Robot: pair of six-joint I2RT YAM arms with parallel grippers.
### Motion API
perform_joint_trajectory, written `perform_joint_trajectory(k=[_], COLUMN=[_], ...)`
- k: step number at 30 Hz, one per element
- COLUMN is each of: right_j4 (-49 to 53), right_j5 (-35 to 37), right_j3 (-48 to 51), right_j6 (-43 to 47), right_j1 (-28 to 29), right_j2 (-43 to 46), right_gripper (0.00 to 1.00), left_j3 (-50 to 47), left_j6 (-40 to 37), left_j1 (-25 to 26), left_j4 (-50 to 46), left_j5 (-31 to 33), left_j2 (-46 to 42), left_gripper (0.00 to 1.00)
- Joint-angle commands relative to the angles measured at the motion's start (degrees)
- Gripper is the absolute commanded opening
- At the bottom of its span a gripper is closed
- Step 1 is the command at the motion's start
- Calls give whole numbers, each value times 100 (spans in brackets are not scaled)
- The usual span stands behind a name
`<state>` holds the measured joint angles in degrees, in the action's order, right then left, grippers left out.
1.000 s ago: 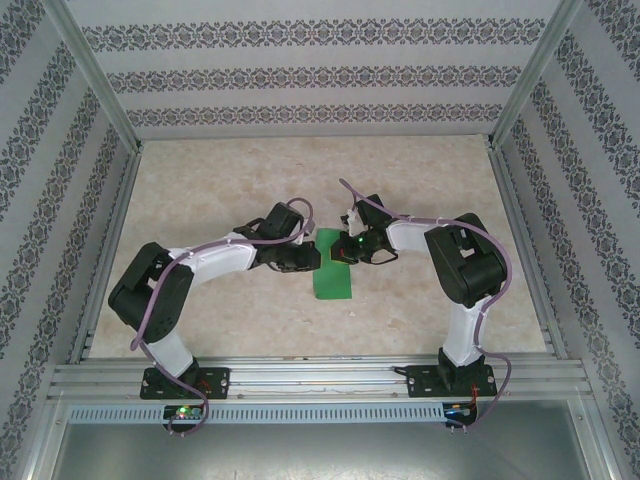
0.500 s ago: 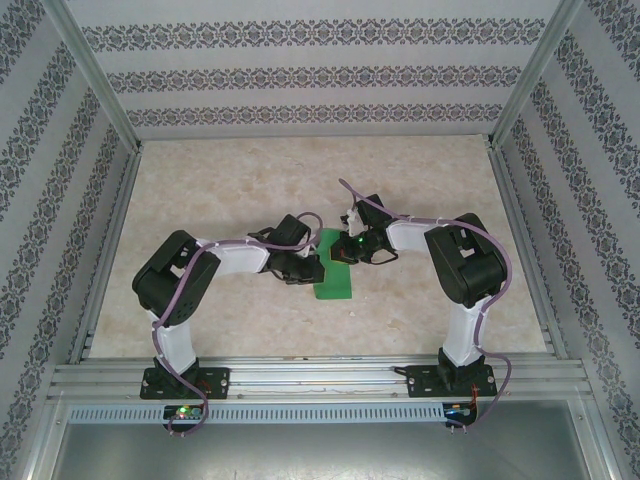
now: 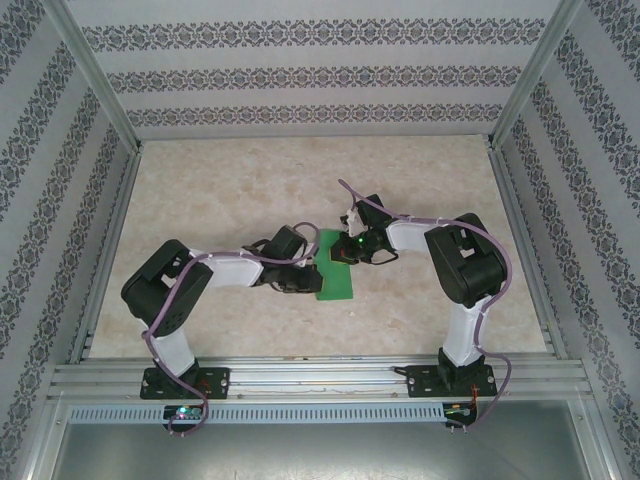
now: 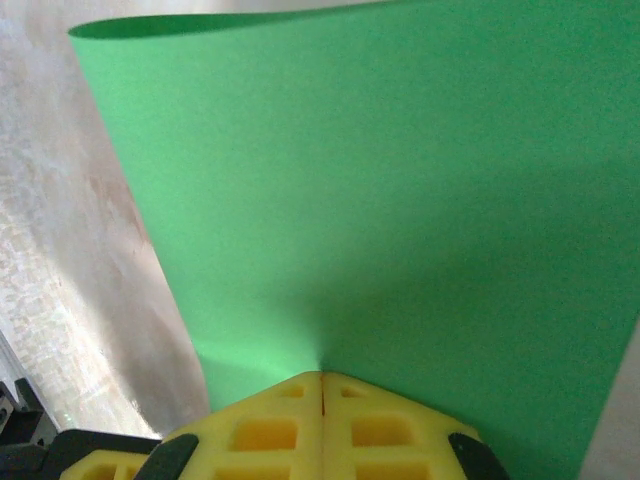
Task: Fold a paper plane with a square sheet of paper (fold left side to right side)
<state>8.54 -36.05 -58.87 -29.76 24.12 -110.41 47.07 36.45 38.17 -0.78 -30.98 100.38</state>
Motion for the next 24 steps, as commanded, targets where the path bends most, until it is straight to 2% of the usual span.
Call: perform_joint_trajectory(k=[1, 10, 17, 24], right_j4=[652, 650, 650, 661], right_j5=[880, 846, 828, 802], right_j3=[165, 160, 173, 137], right_j6=[155, 176, 198, 225], right_j1=[-109, -100, -88, -57], right_j2=[-342, -364, -358, -350], right_gripper=[0, 0, 0, 0], left_j3=[-396, -600, -443, -105], left_j6=[115, 323, 186, 35], left_j1=[238, 393, 393, 10], left_j4=[-837, -698, -1025, -1188], left_j5=[-92, -62, -37, -232], left_j2=[-104, -226, -487, -1037], left_gripper=[13, 13, 13, 14])
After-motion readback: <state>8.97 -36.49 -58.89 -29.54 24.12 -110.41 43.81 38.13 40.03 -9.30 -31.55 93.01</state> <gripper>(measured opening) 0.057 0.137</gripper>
